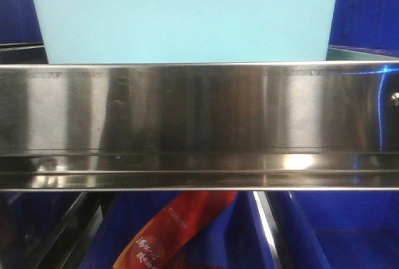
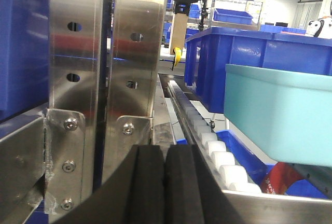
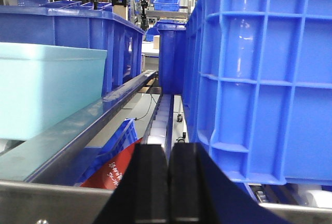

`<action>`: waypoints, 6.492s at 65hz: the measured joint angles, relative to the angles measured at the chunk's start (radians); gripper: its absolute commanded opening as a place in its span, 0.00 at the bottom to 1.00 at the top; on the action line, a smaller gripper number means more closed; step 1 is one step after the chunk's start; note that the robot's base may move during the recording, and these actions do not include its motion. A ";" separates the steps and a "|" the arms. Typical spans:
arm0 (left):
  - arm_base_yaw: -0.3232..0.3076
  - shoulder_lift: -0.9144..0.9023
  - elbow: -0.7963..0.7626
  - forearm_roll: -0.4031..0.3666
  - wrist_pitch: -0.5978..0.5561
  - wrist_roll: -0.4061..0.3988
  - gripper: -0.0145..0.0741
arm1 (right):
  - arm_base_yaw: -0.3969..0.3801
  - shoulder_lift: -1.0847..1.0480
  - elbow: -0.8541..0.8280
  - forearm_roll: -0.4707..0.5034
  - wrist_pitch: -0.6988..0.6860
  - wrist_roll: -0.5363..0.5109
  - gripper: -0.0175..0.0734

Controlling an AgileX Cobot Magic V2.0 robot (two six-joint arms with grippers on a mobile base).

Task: Fetch blue bin and place on conveyor start
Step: 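Reach both grippers toward the light-blue bin's sides on the shelf, then close both grippers on the light-blue bin's opposite side walls, then lift the light-blue bin with both grippers and pull it off the shelf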

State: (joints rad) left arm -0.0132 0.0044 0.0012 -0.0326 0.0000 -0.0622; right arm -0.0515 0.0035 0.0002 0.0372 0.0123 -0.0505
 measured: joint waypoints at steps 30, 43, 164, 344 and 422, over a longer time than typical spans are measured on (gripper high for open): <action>0.000 0.000 0.000 0.033 -0.011 0.000 0.04 | 0.000 0.000 0.000 0.000 0.000 0.000 0.01; 0.000 0.000 0.000 0.033 -0.039 0.000 0.04 | 0.000 0.000 0.000 0.000 0.000 0.000 0.01; -0.425 1.147 -1.224 0.156 0.694 -0.121 0.04 | 0.260 1.058 -1.201 0.146 0.708 0.082 0.04; -0.305 1.862 -1.812 0.235 1.074 -0.333 0.53 | 0.309 1.898 -1.821 -0.143 1.092 0.413 0.45; -0.302 1.866 -1.788 0.214 1.059 -0.358 0.04 | 0.309 1.898 -1.825 -0.145 1.101 0.395 0.01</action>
State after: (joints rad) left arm -0.3152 1.8704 -1.7871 0.1816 1.0585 -0.4205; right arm 0.2574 1.9016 -1.8246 -0.1080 1.1131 0.3447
